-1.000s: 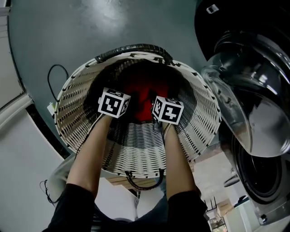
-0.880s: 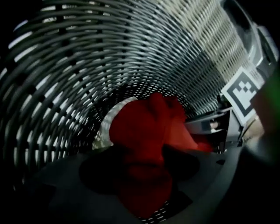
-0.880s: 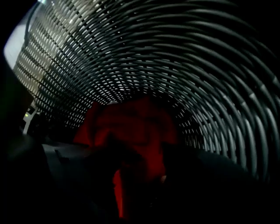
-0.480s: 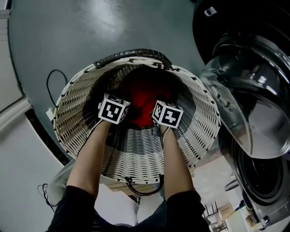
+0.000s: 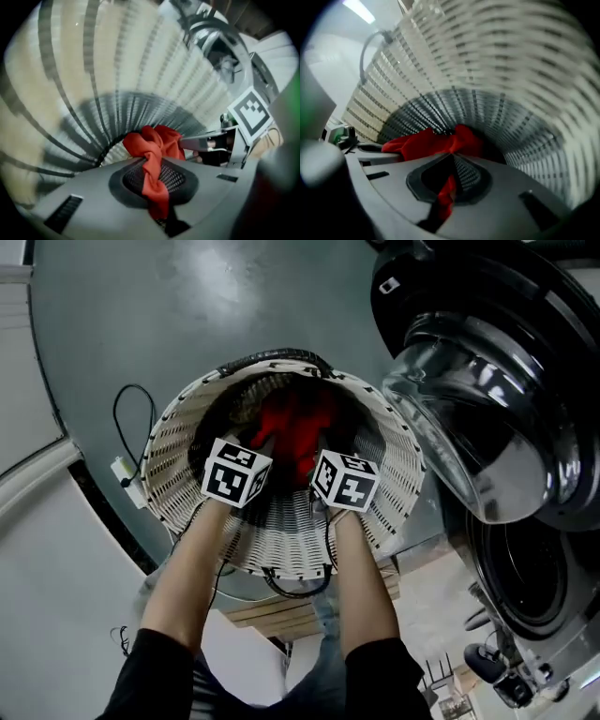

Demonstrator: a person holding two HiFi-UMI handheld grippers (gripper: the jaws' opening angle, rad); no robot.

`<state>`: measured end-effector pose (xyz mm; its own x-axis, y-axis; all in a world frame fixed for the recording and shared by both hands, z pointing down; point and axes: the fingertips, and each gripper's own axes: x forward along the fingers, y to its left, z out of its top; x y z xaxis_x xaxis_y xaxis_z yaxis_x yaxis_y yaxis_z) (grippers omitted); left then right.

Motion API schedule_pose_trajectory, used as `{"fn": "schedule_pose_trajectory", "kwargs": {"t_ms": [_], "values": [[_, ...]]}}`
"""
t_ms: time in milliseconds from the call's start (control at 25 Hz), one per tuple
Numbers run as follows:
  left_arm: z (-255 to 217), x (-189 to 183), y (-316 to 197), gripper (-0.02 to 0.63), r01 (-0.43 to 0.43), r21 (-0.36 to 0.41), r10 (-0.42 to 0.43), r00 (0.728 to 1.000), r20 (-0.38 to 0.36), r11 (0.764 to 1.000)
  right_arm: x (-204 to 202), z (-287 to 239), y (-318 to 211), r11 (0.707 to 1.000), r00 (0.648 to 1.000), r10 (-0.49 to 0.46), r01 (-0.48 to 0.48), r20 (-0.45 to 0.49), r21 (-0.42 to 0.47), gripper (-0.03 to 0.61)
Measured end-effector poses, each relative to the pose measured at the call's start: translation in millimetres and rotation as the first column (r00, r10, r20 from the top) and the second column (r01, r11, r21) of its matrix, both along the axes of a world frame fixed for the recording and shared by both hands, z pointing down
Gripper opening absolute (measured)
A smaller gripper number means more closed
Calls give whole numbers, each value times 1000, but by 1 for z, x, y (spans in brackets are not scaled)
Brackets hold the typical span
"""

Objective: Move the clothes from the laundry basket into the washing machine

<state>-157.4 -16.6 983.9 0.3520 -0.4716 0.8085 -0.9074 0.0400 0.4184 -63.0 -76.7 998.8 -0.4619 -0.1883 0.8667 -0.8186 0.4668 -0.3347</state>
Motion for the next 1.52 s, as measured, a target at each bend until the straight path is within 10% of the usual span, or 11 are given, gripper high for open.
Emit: {"fn": "schedule_pose_trajectory", "kwargs": {"t_ms": [920, 1520], "values": [[-365, -33, -4, 43, 30, 289, -51, 997, 65, 957, 30, -354, -5, 966, 985, 64, -102, 163, 237, 9], [-569, -61, -29, 43, -107, 508, 47, 990, 130, 855, 25, -578, -20, 833, 939, 177, -302, 294, 464, 9]]}}
